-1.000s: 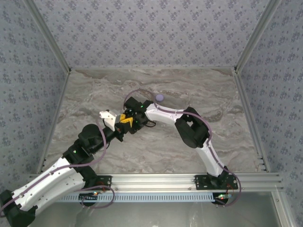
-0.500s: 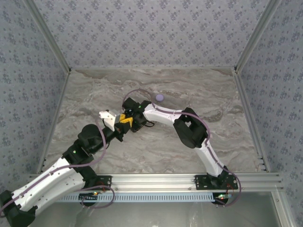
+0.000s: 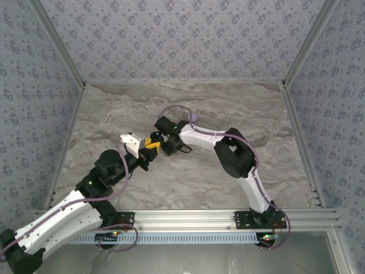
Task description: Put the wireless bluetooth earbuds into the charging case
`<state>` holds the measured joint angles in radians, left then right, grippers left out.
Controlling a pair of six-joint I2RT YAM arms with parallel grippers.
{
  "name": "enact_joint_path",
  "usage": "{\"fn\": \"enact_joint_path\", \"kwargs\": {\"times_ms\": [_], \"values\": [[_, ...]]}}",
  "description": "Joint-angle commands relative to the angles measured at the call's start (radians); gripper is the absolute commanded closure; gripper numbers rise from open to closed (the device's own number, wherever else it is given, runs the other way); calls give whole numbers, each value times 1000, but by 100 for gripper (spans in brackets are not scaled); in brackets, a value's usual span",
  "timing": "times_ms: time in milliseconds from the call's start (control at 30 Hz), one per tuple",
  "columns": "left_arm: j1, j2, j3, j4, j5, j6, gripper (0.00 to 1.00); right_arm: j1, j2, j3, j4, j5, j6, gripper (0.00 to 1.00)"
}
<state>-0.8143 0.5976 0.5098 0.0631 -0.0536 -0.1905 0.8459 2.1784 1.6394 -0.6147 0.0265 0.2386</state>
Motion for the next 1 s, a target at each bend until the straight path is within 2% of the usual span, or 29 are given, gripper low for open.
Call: {"fn": "enact_joint_path", "kwargs": {"times_ms": [0,333,467,700,967], "values": [[-7,2,21,27,1,14,80,-54,-45,-71,-51,103,103,77],[-7,27,29,47,15,11,80,-173,-164,-255,4,120,292,77],[-8,36,30,53,18,11,80,-185,-169,-270,4,101,280,74],[-7,45,32,55,21,9,80,-185,-200,-269,-22,74,227,55],[-8,47,30,61,20,9,80,-179,-226,-279,-45,10,190,51]]}}
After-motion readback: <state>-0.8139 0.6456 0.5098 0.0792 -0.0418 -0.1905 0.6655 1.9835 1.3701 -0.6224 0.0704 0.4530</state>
